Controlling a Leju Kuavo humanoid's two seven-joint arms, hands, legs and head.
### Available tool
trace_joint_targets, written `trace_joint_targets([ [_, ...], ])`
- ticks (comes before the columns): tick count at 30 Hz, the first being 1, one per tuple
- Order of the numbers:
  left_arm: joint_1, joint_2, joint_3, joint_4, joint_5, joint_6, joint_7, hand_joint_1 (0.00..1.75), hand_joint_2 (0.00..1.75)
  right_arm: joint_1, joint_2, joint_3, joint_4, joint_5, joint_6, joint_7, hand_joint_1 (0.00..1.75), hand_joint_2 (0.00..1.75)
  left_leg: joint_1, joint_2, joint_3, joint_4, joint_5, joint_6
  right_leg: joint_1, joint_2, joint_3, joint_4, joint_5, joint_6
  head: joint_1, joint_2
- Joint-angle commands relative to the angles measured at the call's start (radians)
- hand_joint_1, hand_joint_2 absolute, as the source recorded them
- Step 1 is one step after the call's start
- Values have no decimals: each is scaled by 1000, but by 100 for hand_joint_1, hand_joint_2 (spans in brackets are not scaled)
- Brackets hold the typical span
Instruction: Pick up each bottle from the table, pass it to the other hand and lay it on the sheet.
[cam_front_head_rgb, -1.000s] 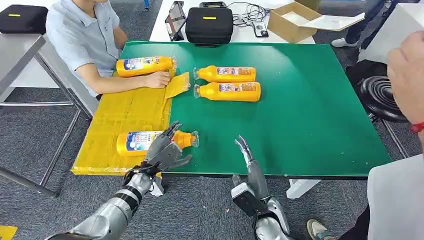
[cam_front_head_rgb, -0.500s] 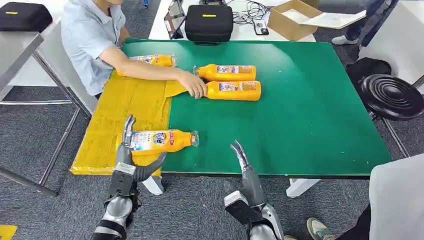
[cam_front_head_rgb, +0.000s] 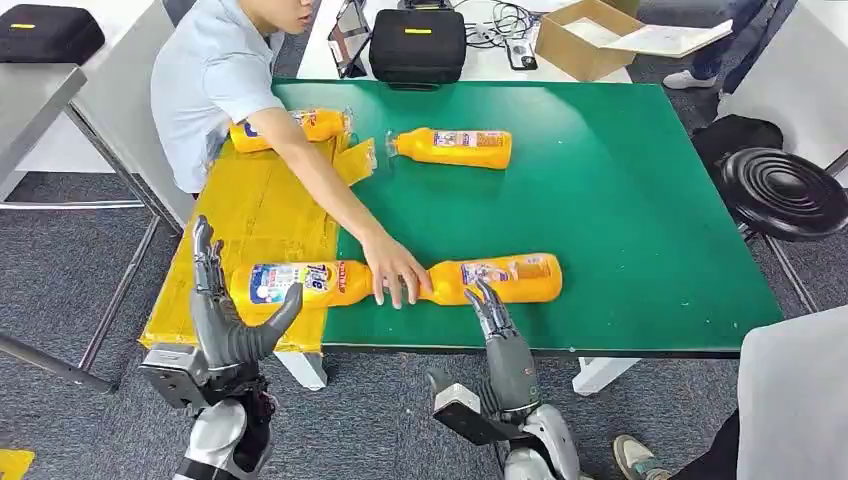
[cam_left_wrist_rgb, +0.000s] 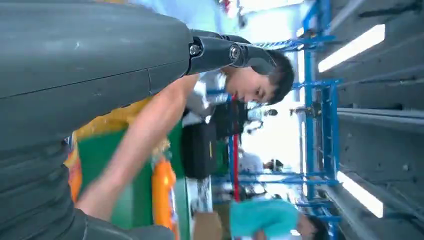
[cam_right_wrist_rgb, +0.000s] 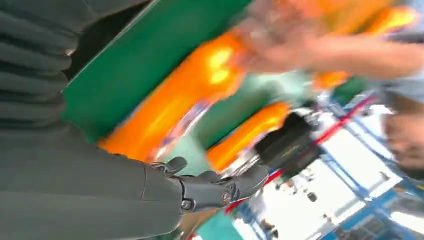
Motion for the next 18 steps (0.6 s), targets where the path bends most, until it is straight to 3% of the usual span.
trace_joint_targets([
  [1, 79, 11, 17, 7, 8, -59, 24, 0, 175, -91, -90, -98, 198, 227, -76, 135, 0, 175, 0, 1, 3, -1, 0, -1, 1, 1, 3, -2, 0, -1, 0, 0],
  [10, 58, -3, 4, 20, 14, -61, 4, 0, 175, -107, -165, -179, 256, 227, -81, 138, 0, 175, 0, -1, 2, 0, 0, -1, 1, -1, 2, -2, 0, -2, 0, 0],
  [18, 75, -17, -4, -28, 65, -75, 25, 0, 175, -210, -212, -201, 367, 278, -41, 188, 0, 175, 0, 0, 1, 1, 0, -1, 1, 0, 2, -1, 0, -2, 0, 0],
])
